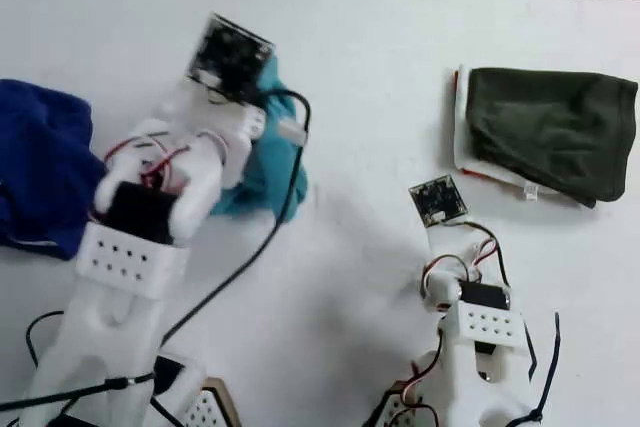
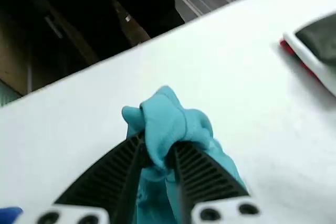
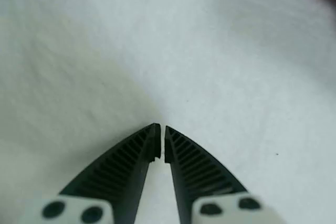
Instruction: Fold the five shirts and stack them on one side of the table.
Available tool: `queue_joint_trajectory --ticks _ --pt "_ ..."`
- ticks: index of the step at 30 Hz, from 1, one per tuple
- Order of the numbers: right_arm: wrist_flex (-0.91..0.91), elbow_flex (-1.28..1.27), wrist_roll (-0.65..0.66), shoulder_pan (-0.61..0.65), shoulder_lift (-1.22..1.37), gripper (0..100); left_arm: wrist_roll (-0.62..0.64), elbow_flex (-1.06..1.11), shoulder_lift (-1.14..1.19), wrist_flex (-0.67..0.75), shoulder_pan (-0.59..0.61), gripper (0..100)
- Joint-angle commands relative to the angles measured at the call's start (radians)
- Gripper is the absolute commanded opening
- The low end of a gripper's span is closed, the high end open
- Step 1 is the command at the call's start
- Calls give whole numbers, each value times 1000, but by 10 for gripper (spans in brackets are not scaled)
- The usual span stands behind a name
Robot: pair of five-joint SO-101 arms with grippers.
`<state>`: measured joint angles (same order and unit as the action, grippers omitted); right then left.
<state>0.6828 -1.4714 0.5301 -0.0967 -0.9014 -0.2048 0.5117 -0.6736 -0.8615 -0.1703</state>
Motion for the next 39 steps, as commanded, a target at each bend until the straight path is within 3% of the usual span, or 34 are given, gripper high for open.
queue_joint_trajectory --ticks 1,7,14,18,23,28,39 --pt "-8 3 6 5 -22 21 -2 71 -9 25 -5 150" --pt "-13 3 6 5 -22 21 -3 236 -18 18 155 155" --pt "-16 3 6 5 -22 22 -12 266 -11 29 631 155" --pt "-16 3 6 5 -22 22 -167 314 -11 107 812 155" --pt "-16 3 6 5 -22 21 -331 524 -11 342 898 155" --pt "-15 3 6 5 -22 21 -371 708 -11 542 910 155" --pt "-8 3 6 5 -22 21 -445 714 86 641 950 155"
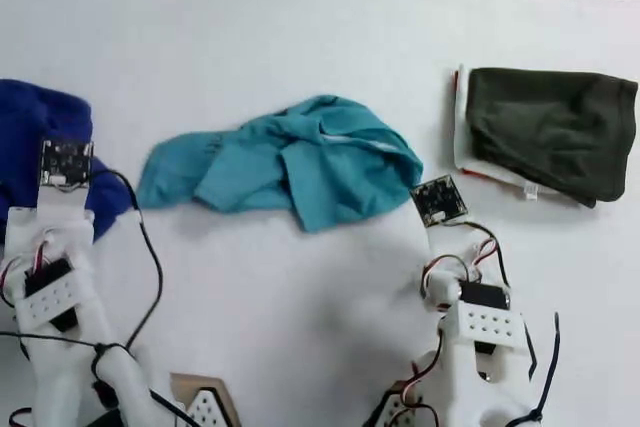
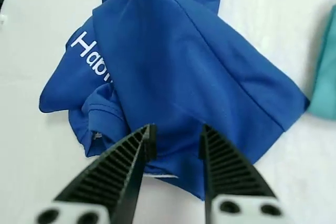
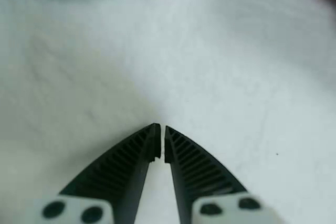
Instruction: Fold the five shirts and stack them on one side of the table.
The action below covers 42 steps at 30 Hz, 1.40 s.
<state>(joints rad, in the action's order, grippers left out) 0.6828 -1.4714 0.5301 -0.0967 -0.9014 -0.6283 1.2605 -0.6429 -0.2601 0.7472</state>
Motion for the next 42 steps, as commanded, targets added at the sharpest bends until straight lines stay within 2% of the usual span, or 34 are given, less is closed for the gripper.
queue_joint_trajectory --ticks 1,5,11,19,24,35,38,42 --pt "-7 3 6 5 -22 21 -18 -62 106 52 48 155" --pt "-7 3 6 5 -22 21 -15 -257 374 0 124 155" --pt "-7 3 6 5 -22 21 -17 -627 684 -239 259 155" --pt "-7 3 6 5 -22 21 -15 -1027 954 -290 417 155" --pt "-7 3 6 5 -22 21 -2 -1222 987 -434 486 155" --pt "-7 3 6 5 -22 21 176 -1612 985 -910 460 155" --pt "-7 3 6 5 -22 21 183 -1690 985 -1051 407 155" --pt "-7 3 6 5 -22 21 175 -1715 993 -1235 275 155"
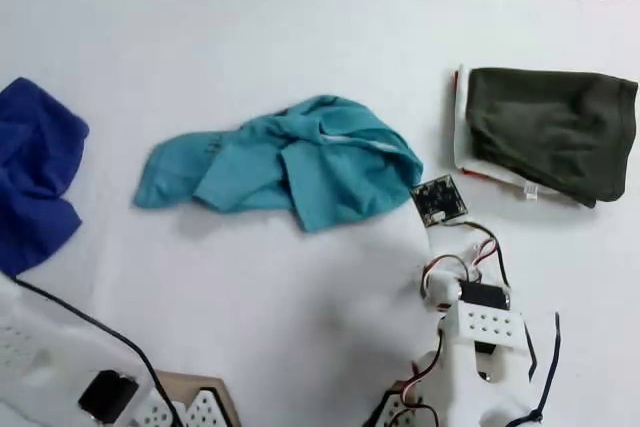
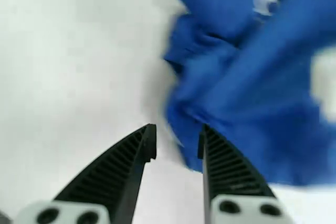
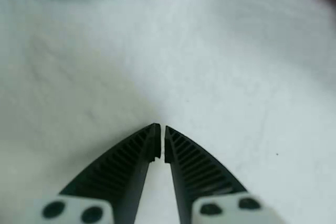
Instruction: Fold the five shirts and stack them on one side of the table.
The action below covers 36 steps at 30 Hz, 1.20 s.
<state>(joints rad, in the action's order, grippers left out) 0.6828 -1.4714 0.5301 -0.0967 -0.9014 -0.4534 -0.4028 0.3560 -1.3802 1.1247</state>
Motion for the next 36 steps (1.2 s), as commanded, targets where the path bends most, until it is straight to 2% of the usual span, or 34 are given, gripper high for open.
queue_joint_trajectory --ticks 1,5,8,18,24,31,36 --pt "-7 3 6 5 -22 21 0 -50 -5 -147 -138 155" --pt "-8 3 6 5 -22 21 3 -30 -6 -241 -272 154" --pt "-10 3 6 5 -22 21 5 54 -14 -239 -361 154" --pt "-15 3 6 5 -22 21 8 377 -15 -21 -509 154" --pt "-15 3 6 5 -22 21 91 392 -15 -14 -592 154" --pt "-15 3 6 5 -22 21 184 398 -15 92 -694 154" --pt "-15 3 6 5 -22 21 199 418 -15 117 -756 154"
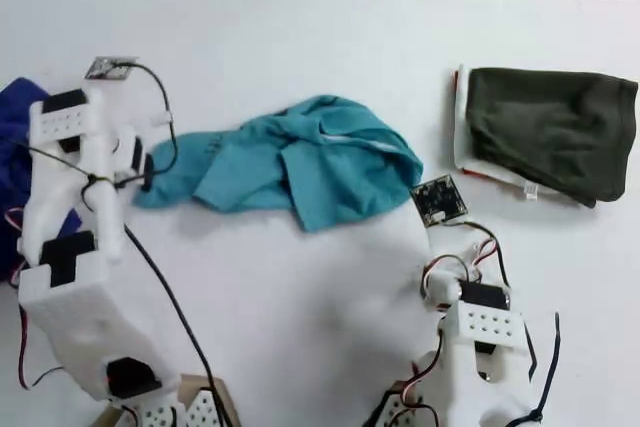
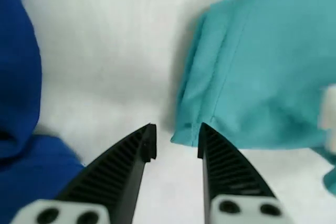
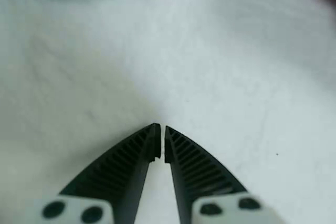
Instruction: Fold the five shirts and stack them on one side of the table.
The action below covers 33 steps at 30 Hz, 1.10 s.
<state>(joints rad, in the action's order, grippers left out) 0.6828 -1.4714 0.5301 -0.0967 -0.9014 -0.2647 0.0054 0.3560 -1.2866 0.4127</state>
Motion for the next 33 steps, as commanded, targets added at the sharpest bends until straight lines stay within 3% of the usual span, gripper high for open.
queue_joint_trajectory --ticks 1,10,19,25,33 --pt "-15 3 6 5 -22 21 28 21 -15 41 -54 154" --pt "-15 3 6 5 -22 22 84 203 -17 247 -54 154" --pt "-16 3 6 5 -22 22 83 200 -25 244 -55 154" --pt "-16 3 6 5 -22 22 81 166 -51 127 -54 154" --pt "-16 3 6 5 -22 21 81 168 -78 106 -44 154"
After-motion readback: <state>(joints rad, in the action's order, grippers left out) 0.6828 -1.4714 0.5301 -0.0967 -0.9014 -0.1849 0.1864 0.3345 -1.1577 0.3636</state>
